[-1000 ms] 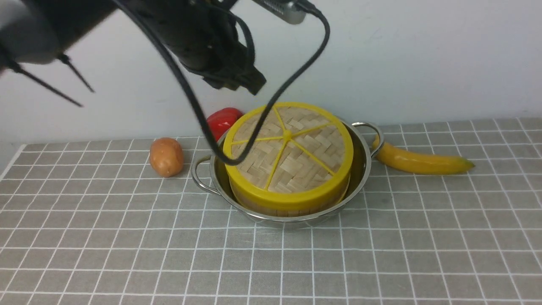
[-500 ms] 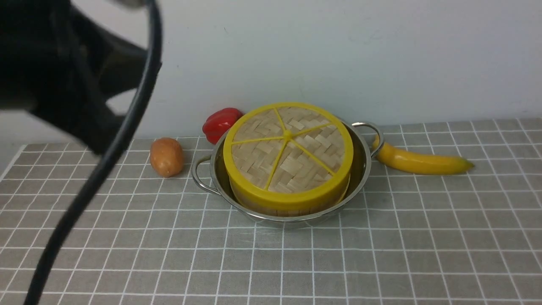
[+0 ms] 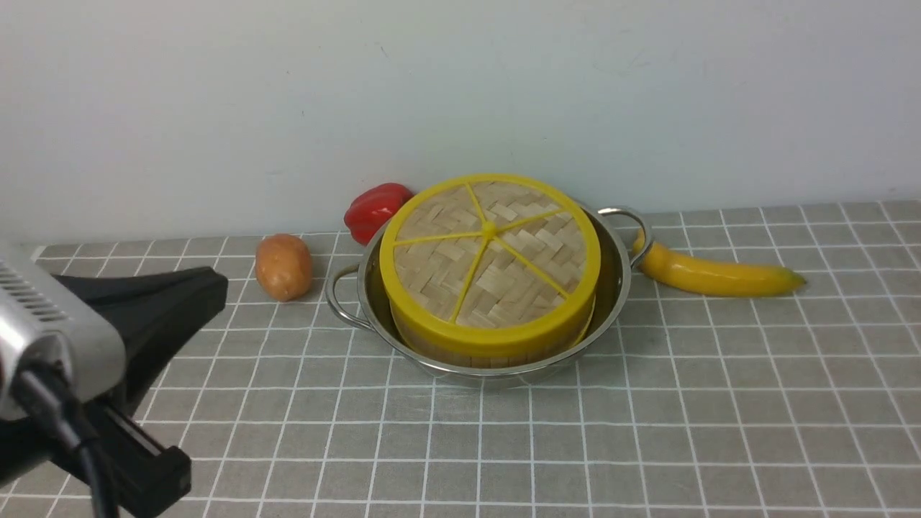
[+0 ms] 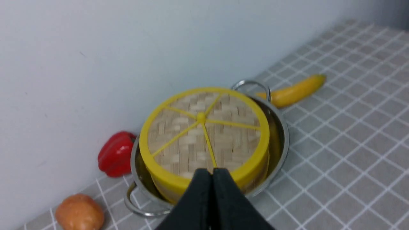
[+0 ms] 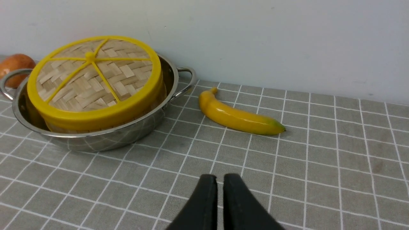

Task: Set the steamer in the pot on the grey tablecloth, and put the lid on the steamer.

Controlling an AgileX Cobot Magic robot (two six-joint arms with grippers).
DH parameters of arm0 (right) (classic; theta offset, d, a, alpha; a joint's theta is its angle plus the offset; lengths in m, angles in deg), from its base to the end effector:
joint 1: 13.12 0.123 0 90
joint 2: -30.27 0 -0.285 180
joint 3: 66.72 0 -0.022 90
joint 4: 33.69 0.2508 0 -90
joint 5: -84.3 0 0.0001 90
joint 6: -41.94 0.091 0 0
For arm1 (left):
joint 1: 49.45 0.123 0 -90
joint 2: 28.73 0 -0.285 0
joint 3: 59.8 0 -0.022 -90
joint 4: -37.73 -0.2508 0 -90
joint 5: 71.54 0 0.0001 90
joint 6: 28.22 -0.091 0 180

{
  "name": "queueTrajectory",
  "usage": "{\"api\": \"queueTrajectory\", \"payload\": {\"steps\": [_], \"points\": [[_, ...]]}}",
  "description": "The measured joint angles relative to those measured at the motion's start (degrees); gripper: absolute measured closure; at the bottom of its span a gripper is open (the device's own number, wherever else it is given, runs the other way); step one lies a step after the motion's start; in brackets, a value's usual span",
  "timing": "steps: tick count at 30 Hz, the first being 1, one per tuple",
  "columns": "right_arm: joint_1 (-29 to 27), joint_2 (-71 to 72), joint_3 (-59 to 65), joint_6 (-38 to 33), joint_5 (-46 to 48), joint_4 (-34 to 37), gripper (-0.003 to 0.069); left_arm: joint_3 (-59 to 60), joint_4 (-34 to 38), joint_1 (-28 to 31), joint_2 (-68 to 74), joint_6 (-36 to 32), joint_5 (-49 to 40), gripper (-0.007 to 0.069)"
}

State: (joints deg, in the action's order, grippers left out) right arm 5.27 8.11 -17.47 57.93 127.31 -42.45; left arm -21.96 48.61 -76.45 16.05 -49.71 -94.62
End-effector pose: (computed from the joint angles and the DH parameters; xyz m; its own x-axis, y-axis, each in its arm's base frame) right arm 0.0498 0.0066 0.2943 -0.4190 0.0348 -0.9073 -0.1563 0.9816 0.1098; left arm 0.1137 -0.0655 0.3537 -0.1282 0.2878 -0.9491 0.5528 0.8152 0.1725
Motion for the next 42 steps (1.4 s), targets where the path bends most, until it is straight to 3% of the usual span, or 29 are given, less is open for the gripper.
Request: {"api": "queueTrajectory", "payload": {"steps": [9, 17, 23, 28, 33, 42], "points": [[0.0, 0.1, 0.0, 0.0, 0.0, 0.8, 0.0564, 0.3, -0.1, 0.0, 0.2, 0.0, 0.7, 0.0614], [0.0, 0.1, 0.0, 0.1, -0.1, 0.8, 0.0538, 0.4, -10.9, 0.8, -1.4, -3.1, 2.0, 0.0613], [0.0, 0.1, 0.0, 0.2, -0.2, 0.9, 0.0521, 11.4, -10.4, 10.2, -11.0, 2.0, 2.7, 0.0594], [0.0, 0.1, 0.0, 0.2, -0.2, 1.0, 0.0508, 28.7, -9.6, 20.0, -23.7, 6.6, 12.8, 0.0584], [0.0, 0.1, 0.0, 0.2, -0.2, 1.0, 0.0496, 37.1, -8.7, 26.3, -35.8, 7.4, 18.4, 0.0581], [0.0, 0.2, 0.0, 0.2, -0.2, 1.0, 0.0475, 39.8, -8.5, 28.4, -37.0, 7.5, 16.9, 0.0580]]}}
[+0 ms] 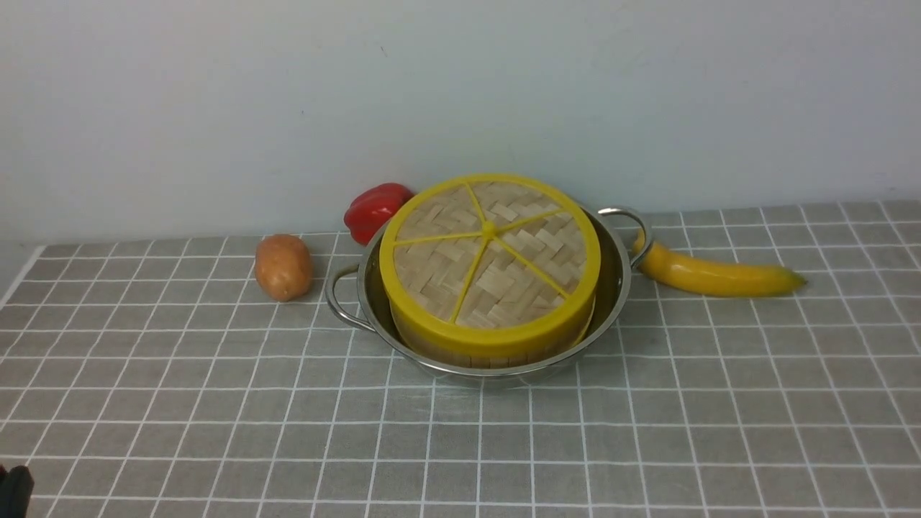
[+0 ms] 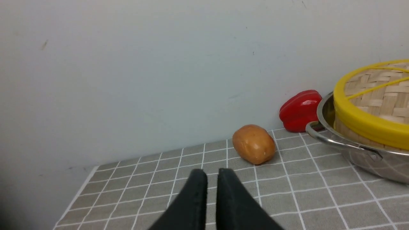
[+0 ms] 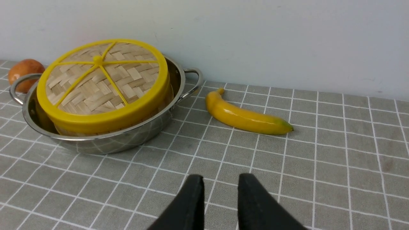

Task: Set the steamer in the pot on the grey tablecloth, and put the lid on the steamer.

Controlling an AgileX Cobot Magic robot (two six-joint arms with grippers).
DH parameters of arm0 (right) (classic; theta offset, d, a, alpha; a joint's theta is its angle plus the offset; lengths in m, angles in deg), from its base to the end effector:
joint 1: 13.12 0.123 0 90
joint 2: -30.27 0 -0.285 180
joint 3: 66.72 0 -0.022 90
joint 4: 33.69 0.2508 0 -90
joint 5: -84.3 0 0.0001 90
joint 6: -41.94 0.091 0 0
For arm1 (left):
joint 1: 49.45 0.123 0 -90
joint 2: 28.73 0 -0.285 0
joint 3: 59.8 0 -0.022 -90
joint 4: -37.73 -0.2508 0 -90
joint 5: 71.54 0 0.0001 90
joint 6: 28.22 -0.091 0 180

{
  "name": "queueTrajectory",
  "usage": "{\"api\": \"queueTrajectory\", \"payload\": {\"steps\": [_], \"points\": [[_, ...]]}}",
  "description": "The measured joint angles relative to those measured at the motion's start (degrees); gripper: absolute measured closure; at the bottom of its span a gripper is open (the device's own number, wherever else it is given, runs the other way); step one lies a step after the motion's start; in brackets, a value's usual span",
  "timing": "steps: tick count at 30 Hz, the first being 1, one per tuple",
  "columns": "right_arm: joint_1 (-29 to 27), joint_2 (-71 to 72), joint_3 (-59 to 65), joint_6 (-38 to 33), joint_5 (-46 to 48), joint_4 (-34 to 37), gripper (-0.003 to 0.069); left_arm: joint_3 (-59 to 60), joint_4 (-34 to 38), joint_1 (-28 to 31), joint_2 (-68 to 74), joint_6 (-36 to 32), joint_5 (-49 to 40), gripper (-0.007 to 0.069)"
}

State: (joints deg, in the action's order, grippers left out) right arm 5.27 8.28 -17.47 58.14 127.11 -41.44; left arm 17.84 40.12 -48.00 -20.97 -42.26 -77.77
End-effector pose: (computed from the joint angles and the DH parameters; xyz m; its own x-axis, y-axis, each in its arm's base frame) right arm 0.0491 0.0075 0.2946 -0.4191 0.0519 -0.9065 -0.1609 0.9783 0.1304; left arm 0.0568 0.0010 0.2008 -0.0320 0.2014 -0.9790 -0.0146 0.9793 0.2020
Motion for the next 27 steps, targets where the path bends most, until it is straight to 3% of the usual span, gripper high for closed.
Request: {"api": "queueTrajectory", "payload": {"steps": [21, 27], "points": [[-0.1, 0.2, 0.0, 0.0, -0.1, -0.1, 0.0420, 0.0, 0.0, 0.0, 0.0, 0.1, 0.1, 0.0539], [-3.6, 5.7, 2.7, -0.2, -3.8, -1.6, 0.0419, 0.0, 0.0, 0.0, 0.0, 0.1, 0.1, 0.0529]]}}
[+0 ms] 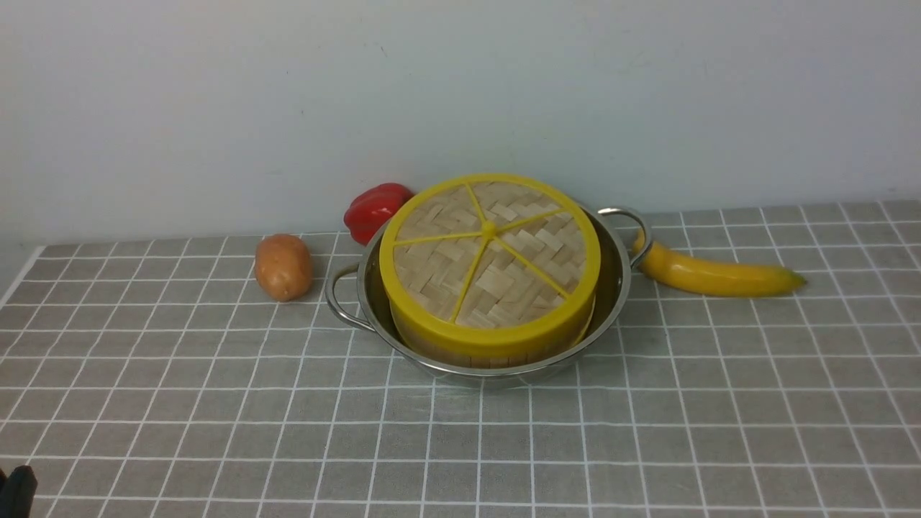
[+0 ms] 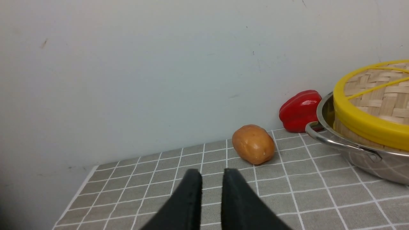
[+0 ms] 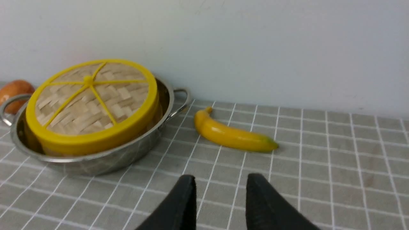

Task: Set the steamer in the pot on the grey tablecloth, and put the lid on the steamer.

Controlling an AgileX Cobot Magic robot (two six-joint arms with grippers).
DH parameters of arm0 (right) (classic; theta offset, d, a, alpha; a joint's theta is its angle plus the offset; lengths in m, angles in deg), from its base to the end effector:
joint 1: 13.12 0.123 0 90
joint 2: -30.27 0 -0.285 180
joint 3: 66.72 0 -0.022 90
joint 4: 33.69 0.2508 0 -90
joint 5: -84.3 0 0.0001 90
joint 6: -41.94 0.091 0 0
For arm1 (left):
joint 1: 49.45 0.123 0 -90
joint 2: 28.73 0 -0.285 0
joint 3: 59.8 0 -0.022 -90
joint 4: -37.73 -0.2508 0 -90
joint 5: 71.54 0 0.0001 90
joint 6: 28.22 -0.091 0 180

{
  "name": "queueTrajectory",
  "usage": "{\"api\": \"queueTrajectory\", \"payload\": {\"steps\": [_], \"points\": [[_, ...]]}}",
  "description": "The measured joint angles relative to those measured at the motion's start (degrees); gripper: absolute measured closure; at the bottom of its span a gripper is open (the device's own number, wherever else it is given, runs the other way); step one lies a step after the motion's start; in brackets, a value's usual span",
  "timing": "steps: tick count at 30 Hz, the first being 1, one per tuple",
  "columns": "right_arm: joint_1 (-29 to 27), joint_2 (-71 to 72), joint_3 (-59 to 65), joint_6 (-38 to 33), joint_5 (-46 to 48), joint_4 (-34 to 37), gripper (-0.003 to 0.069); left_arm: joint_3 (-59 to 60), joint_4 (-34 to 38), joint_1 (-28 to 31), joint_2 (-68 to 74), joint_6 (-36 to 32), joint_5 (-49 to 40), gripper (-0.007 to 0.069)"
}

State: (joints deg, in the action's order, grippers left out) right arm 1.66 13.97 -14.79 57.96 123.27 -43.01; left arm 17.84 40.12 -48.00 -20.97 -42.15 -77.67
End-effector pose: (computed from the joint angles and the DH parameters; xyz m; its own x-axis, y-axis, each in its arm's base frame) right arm 0.0389 0.0007 0.2901 -0.3009 0.0771 -0.9505 -0.1151 0.9865 0.1164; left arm 0.0568 0.0010 0.2010 -0.0302 0.1996 -0.9794 -0.0151 0.9797 0.2001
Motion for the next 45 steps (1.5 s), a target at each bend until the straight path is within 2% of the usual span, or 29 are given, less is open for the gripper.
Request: {"api": "queueTrajectory", "payload": {"steps": [5, 11, 45], "points": [[-3.8, 7.7, 12.3, 0.0, -14.8, -2.6, 0.0419, 0.0, 0.0, 0.0, 0.0, 0.0, 0.0, 0.0529], [-5.9, 8.3, 23.6, 0.3, -23.2, -2.7, 0.0419, 0.1, 0.0, 0.0, 0.0, 0.0, 0.0, 0.0517], [-6.2, 8.3, 25.8, 1.5, -23.5, -1.7, 0.0419, 0.1, 0.0, 0.0, 0.0, 0.0, 0.0, 0.0465]]}}
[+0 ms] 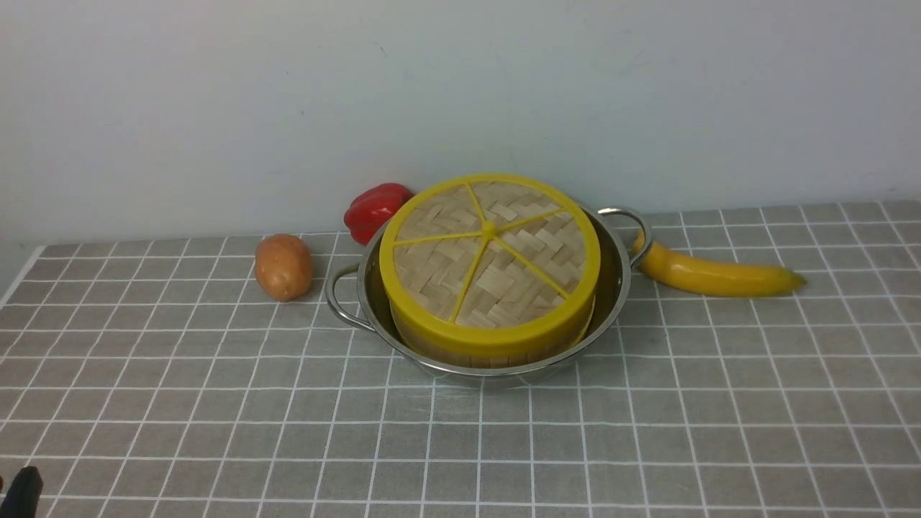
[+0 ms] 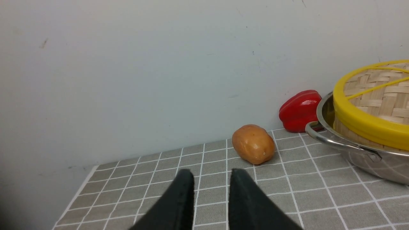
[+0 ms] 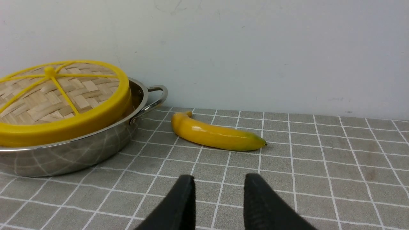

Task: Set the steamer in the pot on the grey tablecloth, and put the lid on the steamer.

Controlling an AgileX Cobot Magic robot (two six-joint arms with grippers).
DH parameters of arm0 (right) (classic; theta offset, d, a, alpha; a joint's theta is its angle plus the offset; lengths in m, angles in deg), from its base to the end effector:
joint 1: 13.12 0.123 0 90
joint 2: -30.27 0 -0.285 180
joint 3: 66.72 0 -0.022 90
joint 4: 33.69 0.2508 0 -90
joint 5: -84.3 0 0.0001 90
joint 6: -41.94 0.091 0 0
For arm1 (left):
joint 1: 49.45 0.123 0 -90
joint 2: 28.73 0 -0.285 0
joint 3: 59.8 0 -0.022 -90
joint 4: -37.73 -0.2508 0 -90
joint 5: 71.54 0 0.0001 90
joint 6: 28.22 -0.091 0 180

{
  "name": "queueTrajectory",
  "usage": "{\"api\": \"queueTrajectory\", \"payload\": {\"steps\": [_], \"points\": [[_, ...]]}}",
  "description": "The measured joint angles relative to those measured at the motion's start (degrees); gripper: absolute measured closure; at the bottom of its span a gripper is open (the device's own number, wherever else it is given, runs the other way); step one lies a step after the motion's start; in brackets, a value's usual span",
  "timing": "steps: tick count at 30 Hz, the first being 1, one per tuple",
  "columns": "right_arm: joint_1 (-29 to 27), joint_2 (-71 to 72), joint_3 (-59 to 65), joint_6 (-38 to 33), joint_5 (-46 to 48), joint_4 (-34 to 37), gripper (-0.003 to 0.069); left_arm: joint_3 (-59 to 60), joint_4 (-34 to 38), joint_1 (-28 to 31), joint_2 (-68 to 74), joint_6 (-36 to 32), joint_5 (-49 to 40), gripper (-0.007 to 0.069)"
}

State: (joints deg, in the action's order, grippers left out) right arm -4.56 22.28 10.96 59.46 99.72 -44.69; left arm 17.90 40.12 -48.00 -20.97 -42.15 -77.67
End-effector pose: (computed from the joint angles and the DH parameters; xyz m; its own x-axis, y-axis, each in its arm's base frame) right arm 0.0555 0.0037 0.1863 -0.1962 0.0919 -0.9762 -0.0763 0.9911 0.1087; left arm 0.0568 0.0010 0.2006 -0.0313 0.1996 -0.9794 -0.0149 0.9797 0.2001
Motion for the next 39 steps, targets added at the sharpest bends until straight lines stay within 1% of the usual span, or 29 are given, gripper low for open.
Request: {"api": "queueTrajectory", "payload": {"steps": [27, 32, 39], "points": [[0.0, 0.0, 0.0, 0.1, 0.0, 0.0, 0.0419, 0.0, 0.0, 0.0, 0.0, 0.0, 0.0, 0.0413], [0.0, 0.0, 0.0, 1.5, 0.0, 0.0, 0.0419, 0.0, 0.0, 0.0, 0.0, 0.0, 0.0, 0.0410], [0.0, 0.0, 0.0, 1.8, 0.0, 0.0, 0.0419, 0.0, 0.0, 0.0, 0.0, 0.0, 0.0, 0.0403]]}}
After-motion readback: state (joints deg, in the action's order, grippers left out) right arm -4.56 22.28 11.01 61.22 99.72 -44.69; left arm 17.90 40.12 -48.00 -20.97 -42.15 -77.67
